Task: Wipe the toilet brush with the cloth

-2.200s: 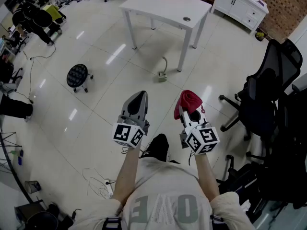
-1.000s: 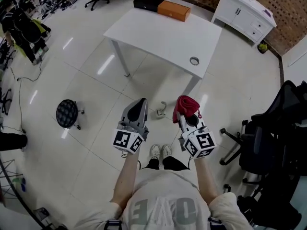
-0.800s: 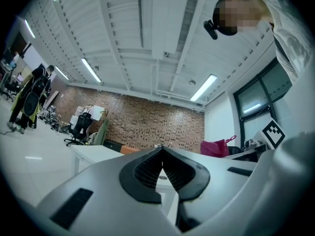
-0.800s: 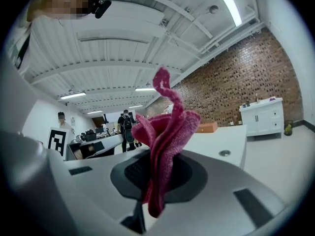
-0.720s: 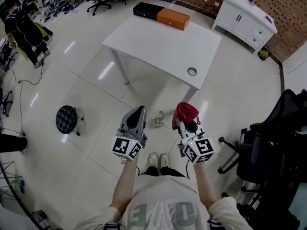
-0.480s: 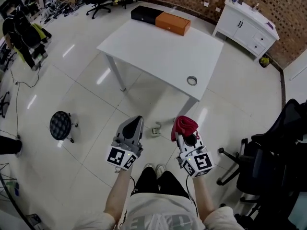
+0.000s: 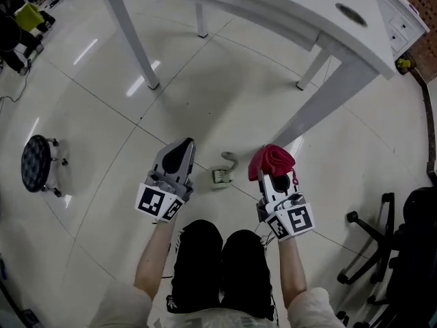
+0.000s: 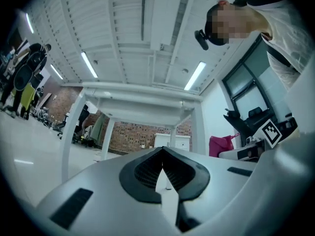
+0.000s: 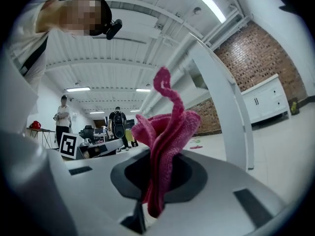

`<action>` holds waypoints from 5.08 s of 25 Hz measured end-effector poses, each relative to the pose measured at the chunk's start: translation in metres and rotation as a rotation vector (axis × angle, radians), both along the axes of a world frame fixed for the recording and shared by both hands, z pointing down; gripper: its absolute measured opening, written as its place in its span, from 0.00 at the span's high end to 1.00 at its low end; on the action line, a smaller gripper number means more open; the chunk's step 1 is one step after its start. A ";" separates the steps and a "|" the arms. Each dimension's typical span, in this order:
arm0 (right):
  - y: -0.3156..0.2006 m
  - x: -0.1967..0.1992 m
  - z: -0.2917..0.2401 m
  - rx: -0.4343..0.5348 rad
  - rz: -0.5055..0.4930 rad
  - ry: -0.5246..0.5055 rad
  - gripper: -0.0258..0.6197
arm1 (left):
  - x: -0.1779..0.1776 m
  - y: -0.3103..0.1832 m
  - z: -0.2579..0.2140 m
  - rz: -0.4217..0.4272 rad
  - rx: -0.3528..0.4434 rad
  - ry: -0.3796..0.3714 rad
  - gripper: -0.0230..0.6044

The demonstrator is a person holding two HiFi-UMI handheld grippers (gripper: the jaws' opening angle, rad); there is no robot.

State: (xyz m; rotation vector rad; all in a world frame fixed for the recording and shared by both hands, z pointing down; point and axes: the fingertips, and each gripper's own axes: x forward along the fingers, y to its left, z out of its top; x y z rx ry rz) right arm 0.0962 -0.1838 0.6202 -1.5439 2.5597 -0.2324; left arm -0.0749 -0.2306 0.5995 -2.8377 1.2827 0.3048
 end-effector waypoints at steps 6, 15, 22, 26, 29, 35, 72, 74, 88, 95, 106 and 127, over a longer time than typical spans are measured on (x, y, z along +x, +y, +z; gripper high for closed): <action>-0.034 0.006 0.198 -0.028 0.001 -0.015 0.91 | 0.006 -0.002 0.165 0.053 0.000 0.107 0.96; -0.064 -0.001 0.352 -0.197 -0.066 -0.078 0.91 | 0.017 0.035 0.284 0.039 -0.119 0.083 0.96; -0.064 -0.029 0.384 -0.281 -0.165 -0.085 0.91 | 0.032 0.044 0.308 0.049 -0.151 0.065 0.96; -0.059 -0.032 0.385 -0.303 -0.190 -0.116 0.91 | 0.037 0.043 0.326 0.050 -0.190 0.065 0.96; -0.047 -0.026 0.385 -0.330 -0.182 -0.152 0.91 | 0.040 0.046 0.337 0.048 -0.213 0.060 0.96; -0.012 -0.015 0.387 -0.357 -0.156 -0.190 0.91 | 0.037 0.046 0.345 0.030 -0.226 0.063 0.96; 0.074 -0.147 0.371 -0.275 -0.372 0.047 0.91 | 0.010 0.055 0.369 -0.015 -0.293 0.037 0.96; 0.075 -0.141 0.367 -0.272 -0.354 0.038 0.91 | 0.005 0.055 0.363 0.000 -0.267 0.054 0.96; 0.073 -0.087 0.383 -0.336 -0.230 0.031 0.91 | 0.048 0.062 0.365 0.475 -0.190 -0.200 0.22; 0.071 -0.088 0.385 -0.342 -0.232 0.028 0.91 | 0.061 0.048 0.374 0.543 -0.208 -0.237 0.22; 0.051 -0.058 0.387 -0.337 -0.149 0.087 0.91 | 0.056 0.087 0.372 0.521 -0.252 -0.184 0.22; 0.082 -0.068 0.384 -0.364 -0.144 0.039 0.91 | 0.074 0.052 0.356 0.602 -0.177 -0.222 0.22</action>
